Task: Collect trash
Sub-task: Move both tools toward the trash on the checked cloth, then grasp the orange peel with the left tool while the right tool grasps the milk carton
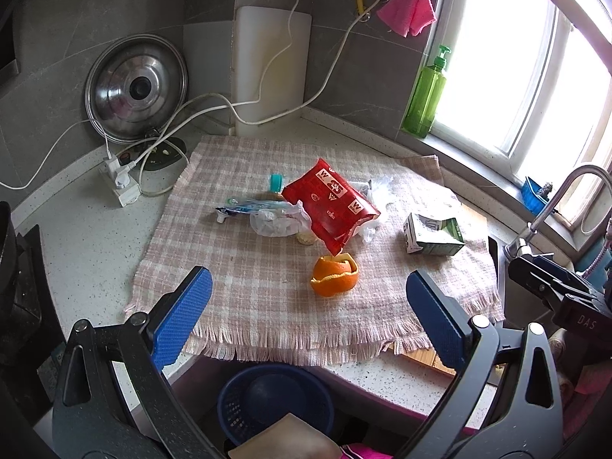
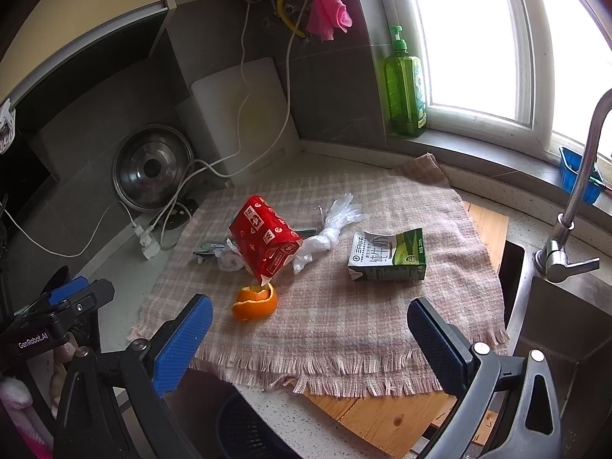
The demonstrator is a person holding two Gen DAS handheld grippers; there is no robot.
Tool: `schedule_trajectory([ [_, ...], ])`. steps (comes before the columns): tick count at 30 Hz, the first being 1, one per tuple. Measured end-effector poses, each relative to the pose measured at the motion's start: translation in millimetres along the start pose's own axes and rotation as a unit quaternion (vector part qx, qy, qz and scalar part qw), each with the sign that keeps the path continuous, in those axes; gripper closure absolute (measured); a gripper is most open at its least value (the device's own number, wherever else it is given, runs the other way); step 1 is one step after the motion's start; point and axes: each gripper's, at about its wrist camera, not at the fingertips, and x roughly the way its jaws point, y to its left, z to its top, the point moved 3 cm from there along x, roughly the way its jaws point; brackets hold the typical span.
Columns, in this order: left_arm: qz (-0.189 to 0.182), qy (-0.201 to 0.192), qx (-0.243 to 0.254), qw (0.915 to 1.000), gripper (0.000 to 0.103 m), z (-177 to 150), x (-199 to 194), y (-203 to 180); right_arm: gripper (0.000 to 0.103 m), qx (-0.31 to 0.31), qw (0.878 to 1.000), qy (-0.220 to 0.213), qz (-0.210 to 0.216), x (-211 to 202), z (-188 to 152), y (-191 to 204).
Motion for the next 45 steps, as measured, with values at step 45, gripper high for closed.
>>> schedule_trajectory([
  [45, -0.022, 0.179, -0.136, 0.9742, 0.023, -39, 197, -15, 0.003, -0.398, 0.897, 0.173, 0.078, 204, 75, -39],
])
